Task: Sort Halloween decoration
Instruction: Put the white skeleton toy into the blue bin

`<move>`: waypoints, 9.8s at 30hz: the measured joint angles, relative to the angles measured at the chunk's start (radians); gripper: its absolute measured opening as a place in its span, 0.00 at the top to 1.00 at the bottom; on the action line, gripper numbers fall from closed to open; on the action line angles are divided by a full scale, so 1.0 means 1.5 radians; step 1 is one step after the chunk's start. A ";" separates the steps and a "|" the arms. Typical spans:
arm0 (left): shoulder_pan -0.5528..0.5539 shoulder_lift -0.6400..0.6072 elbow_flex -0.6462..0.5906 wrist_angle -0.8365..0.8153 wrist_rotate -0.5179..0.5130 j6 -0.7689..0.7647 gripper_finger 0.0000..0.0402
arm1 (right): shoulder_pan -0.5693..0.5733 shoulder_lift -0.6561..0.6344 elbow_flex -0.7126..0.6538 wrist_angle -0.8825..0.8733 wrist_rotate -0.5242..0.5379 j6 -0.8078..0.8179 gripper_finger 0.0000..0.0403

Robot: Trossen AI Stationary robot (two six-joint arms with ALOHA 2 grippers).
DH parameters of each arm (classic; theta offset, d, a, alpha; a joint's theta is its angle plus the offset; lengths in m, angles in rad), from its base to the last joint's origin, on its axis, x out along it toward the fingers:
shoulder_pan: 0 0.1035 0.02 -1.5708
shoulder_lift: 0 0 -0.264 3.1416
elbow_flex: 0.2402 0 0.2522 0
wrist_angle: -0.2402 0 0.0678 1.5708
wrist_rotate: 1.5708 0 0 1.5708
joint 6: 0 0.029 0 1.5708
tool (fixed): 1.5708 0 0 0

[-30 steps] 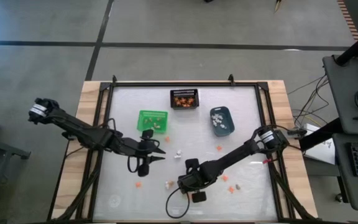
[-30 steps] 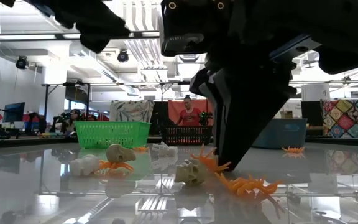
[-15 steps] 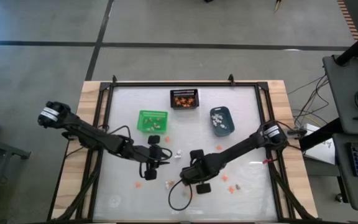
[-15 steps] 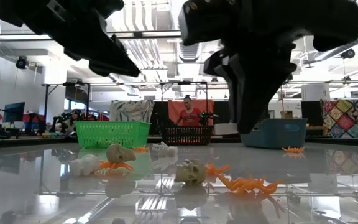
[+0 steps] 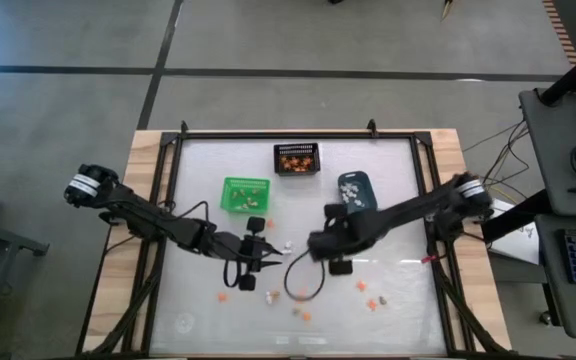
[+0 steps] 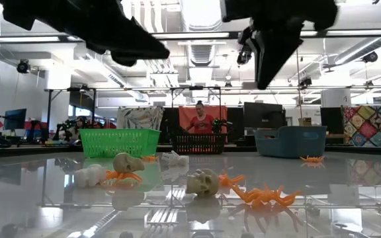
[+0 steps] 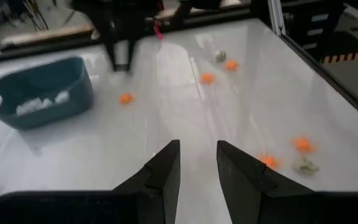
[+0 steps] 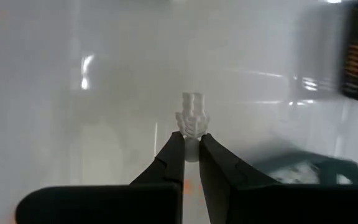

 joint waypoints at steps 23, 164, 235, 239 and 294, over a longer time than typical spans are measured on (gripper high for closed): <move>0.031 0.044 0.001 0.011 -0.081 0.005 0.78 | -0.370 -0.247 -0.362 0.166 -0.006 0.234 0.86; 0.015 0.066 0.010 0.368 -0.120 0.137 1.00 | 0.042 -0.255 -0.487 1.070 0.091 -0.186 0.69; 0.034 0.066 0.014 0.352 -0.121 0.153 0.99 | 0.019 -0.261 -0.479 1.053 0.063 -0.194 0.63; 0.035 0.066 0.014 0.352 -0.121 0.151 0.99 | 0.018 -0.254 -0.469 1.053 0.063 -0.202 0.64; 0.034 0.062 0.012 0.270 -0.239 0.102 0.62 | -0.364 -0.294 -0.354 0.148 0.057 0.386 0.94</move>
